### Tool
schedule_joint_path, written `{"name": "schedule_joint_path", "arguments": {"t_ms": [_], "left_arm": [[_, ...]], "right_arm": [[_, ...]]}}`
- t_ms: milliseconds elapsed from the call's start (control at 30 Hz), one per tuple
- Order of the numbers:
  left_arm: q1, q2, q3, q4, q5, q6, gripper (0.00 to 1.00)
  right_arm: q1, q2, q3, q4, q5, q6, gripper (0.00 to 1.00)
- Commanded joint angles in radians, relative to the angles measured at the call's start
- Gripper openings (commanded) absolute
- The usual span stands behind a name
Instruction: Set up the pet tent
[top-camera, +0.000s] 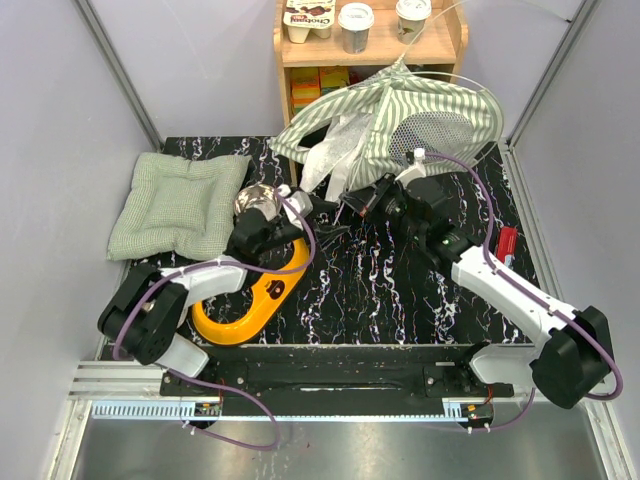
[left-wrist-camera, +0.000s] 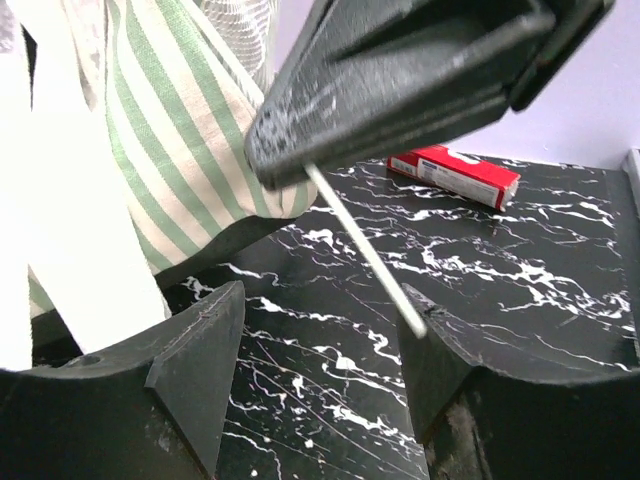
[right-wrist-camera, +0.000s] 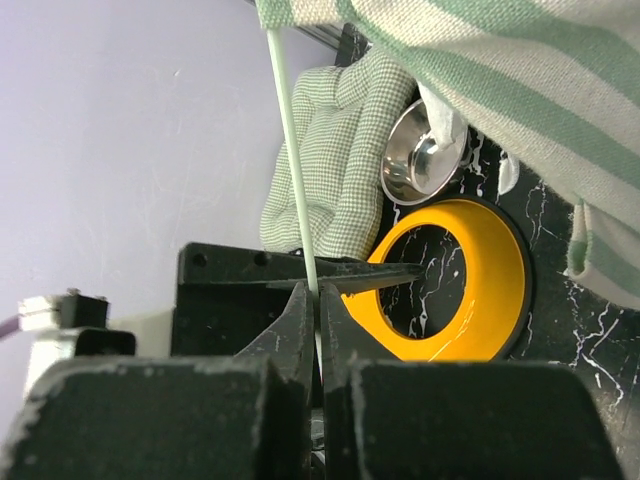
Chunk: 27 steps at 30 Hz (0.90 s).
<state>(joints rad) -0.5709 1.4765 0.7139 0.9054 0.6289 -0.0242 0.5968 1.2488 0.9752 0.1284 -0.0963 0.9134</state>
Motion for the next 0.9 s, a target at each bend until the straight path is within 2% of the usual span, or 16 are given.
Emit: {"name": "schedule_joint_path", "arguments": {"t_ms": [0, 167, 400, 533, 700, 867], "left_arm": [[0.014, 0.047, -0.099, 0.43, -0.074, -0.036, 0.65], [-0.041, 0.053, -0.145, 0.455, -0.188, 0.007, 0.64], [-0.069, 0.177, -0.07, 0.567, -0.285, -0.045, 0.6], [-0.093, 0.232, -0.042, 0.633, -0.284, -0.004, 0.6], [-0.133, 0.32, 0.016, 0.76, -0.397, 0.017, 0.6], [-0.164, 0.363, 0.096, 0.76, -0.48, 0.064, 0.59]], "right_arm": [[-0.009, -0.055, 0.08, 0.05, 0.089, 0.056, 0.0], [-0.011, -0.057, 0.102, 0.037, 0.092, 0.053, 0.0], [-0.009, -0.038, 0.112, 0.057, 0.081, 0.111, 0.0], [-0.008, -0.032, 0.103, 0.073, 0.078, 0.143, 0.0], [-0.008, -0.028, 0.103, 0.085, 0.061, 0.171, 0.0], [-0.008, -0.032, 0.103, 0.085, 0.064, 0.174, 0.0]]}}
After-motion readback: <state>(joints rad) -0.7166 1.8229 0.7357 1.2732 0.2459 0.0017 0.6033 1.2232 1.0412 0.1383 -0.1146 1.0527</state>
